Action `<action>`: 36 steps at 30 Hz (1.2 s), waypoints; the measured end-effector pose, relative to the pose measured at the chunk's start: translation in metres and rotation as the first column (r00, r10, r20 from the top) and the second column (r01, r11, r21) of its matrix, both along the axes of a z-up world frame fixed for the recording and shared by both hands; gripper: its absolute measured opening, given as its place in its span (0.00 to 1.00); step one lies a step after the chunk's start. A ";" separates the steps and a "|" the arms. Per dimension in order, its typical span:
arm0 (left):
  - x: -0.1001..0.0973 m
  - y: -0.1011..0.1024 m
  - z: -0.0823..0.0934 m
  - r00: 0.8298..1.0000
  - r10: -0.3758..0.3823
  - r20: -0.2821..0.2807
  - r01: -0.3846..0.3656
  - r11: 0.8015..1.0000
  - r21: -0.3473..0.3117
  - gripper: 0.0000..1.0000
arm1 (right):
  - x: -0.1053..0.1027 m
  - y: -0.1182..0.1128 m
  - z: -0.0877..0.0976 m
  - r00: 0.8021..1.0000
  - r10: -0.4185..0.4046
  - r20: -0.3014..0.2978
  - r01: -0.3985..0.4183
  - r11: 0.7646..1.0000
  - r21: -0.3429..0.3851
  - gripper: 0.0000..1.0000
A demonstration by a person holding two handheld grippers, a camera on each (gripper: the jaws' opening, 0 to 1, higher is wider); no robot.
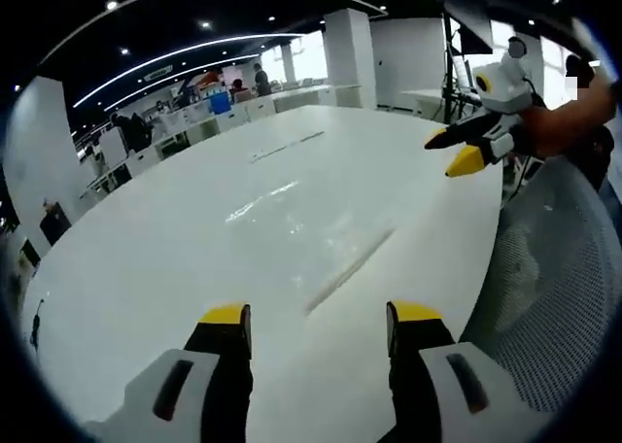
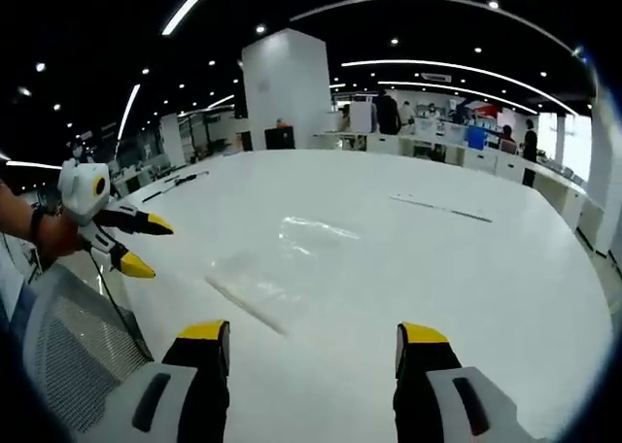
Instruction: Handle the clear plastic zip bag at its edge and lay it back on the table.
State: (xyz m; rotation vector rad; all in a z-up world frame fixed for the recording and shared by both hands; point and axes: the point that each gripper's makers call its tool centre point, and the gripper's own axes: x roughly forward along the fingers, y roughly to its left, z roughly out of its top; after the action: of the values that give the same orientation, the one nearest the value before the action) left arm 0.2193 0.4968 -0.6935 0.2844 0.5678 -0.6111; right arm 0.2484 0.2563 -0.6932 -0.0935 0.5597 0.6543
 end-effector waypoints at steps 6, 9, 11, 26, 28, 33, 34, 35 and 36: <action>-0.002 0.011 0.003 0.999 0.030 0.014 -0.029 0.999 -0.020 0.54 | -0.009 -0.005 0.005 1.000 -0.012 -0.002 0.012 1.000 0.010 0.69; -0.005 0.013 0.007 0.999 0.048 0.019 -0.047 0.998 -0.037 0.54 | -0.012 -0.007 0.008 1.000 -0.015 -0.004 0.015 1.000 0.019 0.69; -0.006 0.015 0.007 0.998 0.058 0.021 -0.057 0.997 -0.044 0.54 | -0.014 -0.009 0.009 1.000 -0.014 -0.002 0.014 1.000 0.021 0.69; -0.012 0.027 0.007 0.995 0.097 0.022 -0.096 0.993 -0.064 0.53 | -0.015 -0.013 0.012 1.000 -0.022 -0.002 0.022 0.999 0.032 0.67; -0.012 0.028 0.007 0.994 0.105 0.021 -0.103 0.992 -0.068 0.52 | -0.015 -0.014 0.013 1.000 -0.027 -0.003 0.028 0.999 0.043 0.67; -0.012 0.031 0.010 0.992 0.123 0.033 -0.120 0.990 -0.079 0.52 | -0.015 -0.014 0.014 1.000 -0.030 0.000 0.030 0.998 0.046 0.67; -0.012 0.031 0.010 0.992 0.124 0.034 -0.121 0.989 -0.083 0.52 | -0.015 -0.014 0.014 1.000 -0.029 0.001 0.029 0.999 0.046 0.67; -0.013 0.030 0.010 0.992 0.126 0.022 -0.123 0.988 -0.097 0.52 | -0.016 -0.014 0.014 1.000 -0.029 -0.002 0.029 0.998 0.049 0.67; -0.013 0.031 0.008 0.991 0.131 0.015 -0.129 0.987 -0.100 0.53 | -0.016 -0.014 0.014 1.000 -0.031 -0.001 0.031 0.998 0.047 0.67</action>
State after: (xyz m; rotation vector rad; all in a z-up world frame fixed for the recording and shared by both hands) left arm 0.2066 0.5280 -0.6851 0.1594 0.5293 -0.5077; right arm 0.2325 0.2425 -0.6794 -0.0410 0.5451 0.6371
